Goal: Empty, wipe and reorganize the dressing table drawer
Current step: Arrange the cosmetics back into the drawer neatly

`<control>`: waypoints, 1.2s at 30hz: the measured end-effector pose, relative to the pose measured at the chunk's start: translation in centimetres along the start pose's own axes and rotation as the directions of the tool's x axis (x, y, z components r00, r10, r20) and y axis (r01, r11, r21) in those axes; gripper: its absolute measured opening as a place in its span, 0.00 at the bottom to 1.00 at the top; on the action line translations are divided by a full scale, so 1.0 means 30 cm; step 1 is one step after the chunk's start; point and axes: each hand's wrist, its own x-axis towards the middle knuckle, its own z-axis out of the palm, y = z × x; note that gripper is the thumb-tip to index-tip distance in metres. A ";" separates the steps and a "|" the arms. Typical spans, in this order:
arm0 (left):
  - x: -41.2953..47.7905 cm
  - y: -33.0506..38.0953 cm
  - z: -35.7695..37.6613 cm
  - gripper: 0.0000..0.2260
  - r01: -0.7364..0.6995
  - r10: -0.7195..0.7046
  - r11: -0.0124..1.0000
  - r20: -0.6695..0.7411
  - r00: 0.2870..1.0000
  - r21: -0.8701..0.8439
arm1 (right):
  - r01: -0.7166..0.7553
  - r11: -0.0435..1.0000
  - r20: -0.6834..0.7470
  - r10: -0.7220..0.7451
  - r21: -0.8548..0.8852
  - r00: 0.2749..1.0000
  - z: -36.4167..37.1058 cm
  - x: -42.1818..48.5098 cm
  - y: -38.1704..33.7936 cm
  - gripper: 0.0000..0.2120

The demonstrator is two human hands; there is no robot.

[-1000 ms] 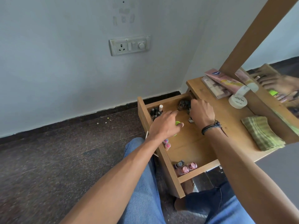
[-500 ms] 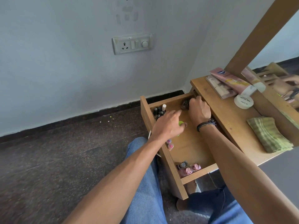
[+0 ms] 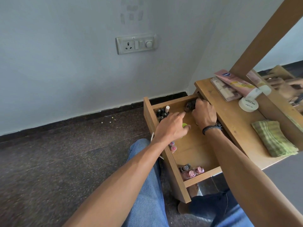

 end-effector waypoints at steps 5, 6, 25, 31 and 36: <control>0.002 0.002 -0.001 0.28 0.003 -0.003 1.000 0.008 1.000 0.009 | -0.029 0.992 -0.059 0.037 0.120 0.998 0.003 -0.009 0.003 0.08; 0.002 0.002 -0.002 0.28 0.005 -0.005 1.000 0.010 1.000 0.010 | -0.038 0.990 -0.060 0.046 0.134 0.997 0.005 -0.009 0.006 0.08; 0.002 0.002 0.003 0.28 -0.001 0.001 1.000 0.008 1.000 0.018 | -0.020 0.998 -0.070 0.025 0.065 0.997 0.073 -0.038 0.043 0.13; 0.001 0.004 0.000 0.28 0.000 -0.001 1.000 0.024 1.000 0.023 | -0.037 0.994 -0.080 0.045 0.103 0.996 0.086 -0.032 0.042 0.12; 0.002 0.003 0.003 0.28 0.010 -0.011 1.000 0.022 1.000 0.026 | -0.062 0.993 -0.077 0.070 0.102 0.995 0.110 -0.020 0.034 0.11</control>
